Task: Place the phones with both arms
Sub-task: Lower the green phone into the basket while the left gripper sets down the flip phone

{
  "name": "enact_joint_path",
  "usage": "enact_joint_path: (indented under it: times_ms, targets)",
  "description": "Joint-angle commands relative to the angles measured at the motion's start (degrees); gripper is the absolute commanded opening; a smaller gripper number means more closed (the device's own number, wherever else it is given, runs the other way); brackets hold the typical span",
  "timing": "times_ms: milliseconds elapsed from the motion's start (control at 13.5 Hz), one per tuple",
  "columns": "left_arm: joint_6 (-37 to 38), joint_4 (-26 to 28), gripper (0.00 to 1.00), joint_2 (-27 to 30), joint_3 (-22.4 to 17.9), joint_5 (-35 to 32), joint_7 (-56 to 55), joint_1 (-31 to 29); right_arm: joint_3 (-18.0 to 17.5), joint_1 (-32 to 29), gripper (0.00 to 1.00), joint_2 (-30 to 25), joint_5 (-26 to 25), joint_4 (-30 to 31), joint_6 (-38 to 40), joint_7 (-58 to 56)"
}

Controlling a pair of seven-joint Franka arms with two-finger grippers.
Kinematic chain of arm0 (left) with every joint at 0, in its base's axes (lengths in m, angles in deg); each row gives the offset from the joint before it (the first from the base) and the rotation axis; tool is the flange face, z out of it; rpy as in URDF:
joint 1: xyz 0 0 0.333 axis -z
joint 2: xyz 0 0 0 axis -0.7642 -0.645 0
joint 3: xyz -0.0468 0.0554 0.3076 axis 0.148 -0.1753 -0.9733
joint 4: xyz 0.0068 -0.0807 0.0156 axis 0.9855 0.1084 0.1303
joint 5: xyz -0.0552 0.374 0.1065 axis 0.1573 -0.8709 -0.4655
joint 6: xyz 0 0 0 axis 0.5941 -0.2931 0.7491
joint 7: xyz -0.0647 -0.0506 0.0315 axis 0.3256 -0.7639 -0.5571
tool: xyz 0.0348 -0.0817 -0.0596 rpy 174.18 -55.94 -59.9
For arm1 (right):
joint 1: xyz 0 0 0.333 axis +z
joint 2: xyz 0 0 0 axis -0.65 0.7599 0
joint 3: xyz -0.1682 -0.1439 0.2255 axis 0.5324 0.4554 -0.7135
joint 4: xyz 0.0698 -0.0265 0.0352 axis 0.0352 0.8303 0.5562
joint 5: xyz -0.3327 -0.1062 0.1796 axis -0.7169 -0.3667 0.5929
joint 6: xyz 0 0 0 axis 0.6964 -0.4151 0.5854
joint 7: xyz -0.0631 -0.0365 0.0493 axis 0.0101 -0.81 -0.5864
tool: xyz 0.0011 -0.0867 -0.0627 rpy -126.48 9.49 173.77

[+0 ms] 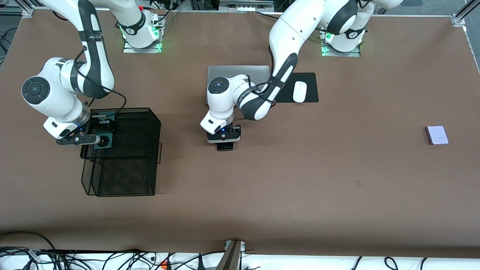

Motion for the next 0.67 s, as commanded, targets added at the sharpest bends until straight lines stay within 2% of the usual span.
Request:
enact_joint_path:
  times_ms: [0, 148, 370, 592]
  targets:
    - [0.8, -4.3, 1.00, -1.1, -1.5, -1.1, 0.0, 0.5, 0.0, 0.1, 1.00, -0.4, 0.9, -2.1, 0.4, -0.4]
    - [0.9, -4.7, 1.00, -0.7, -1.9, -1.0, -0.2, 0.4, -0.1, 0.3, 1.00, -0.4, 0.9, -6.2, 3.0, -0.2]
    - [1.9, -4.7, 1.00, 0.7, -1.9, -0.6, -0.2, -1.0, -0.4, 0.3, 1.00, 1.1, 0.9, -16.4, 14.5, 4.0]
    - [8.2, -4.2, 1.00, 5.4, -1.0, -0.5, 0.7, -6.5, -4.2, 0.6, 1.00, 3.7, 0.9, -24.8, 22.8, 12.8]
